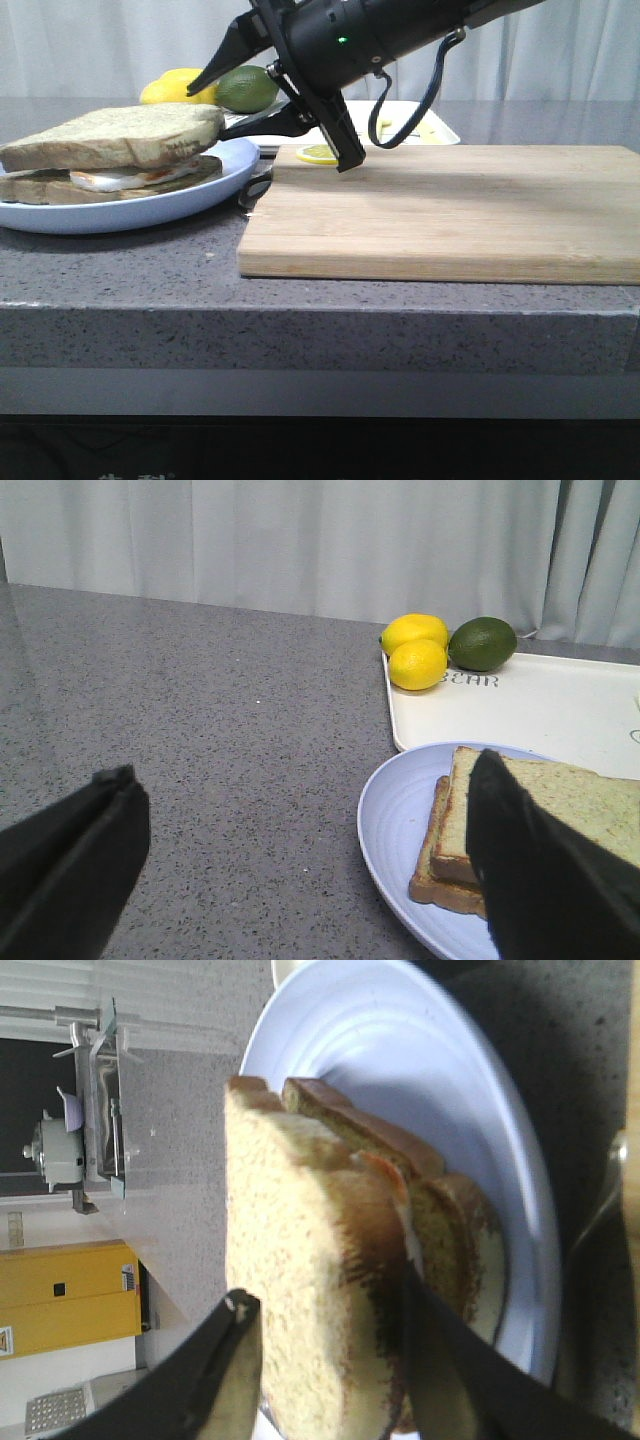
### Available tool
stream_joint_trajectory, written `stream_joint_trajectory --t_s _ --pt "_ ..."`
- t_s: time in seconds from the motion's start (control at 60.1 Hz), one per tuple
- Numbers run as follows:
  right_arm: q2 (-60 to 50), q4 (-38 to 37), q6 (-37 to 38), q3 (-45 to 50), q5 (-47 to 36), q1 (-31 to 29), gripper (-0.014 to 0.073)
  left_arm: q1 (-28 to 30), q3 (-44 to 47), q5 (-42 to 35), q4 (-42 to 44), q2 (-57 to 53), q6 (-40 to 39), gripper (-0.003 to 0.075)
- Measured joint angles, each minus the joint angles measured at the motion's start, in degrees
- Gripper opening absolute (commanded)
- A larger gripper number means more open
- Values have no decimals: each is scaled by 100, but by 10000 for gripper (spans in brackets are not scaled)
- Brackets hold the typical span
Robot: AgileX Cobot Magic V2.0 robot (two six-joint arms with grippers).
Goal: Place bread and move sandwich to tray
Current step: 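Lower the bread onto the egg and open the right gripper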
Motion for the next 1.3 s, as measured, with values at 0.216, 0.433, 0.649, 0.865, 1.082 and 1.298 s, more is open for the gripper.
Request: stream_joint_trajectory --t_s 0.216,0.433,0.649,0.865,1.082,1.298 --pt "-168 -411 0 59 599 -385 374 0 0 0 0 0 0 628" --pt "-970 -1879 0 320 911 -701 232 0 0 0 0 0 0 628" --pt "-1921 -3651 0 361 1196 -1181 0 0 0 0 0 0 0 627" --pt "-2866 -5358 277 361 1732 -2079 -76 0 0 0 0 0 0 627" --pt "-3825 -6710 444 687 1702 -2334 -76 0 0 0 0 0 0 627" --pt "-5462 -6842 456 2192 388 -2338 -76 0 0 0 0 0 0 627"
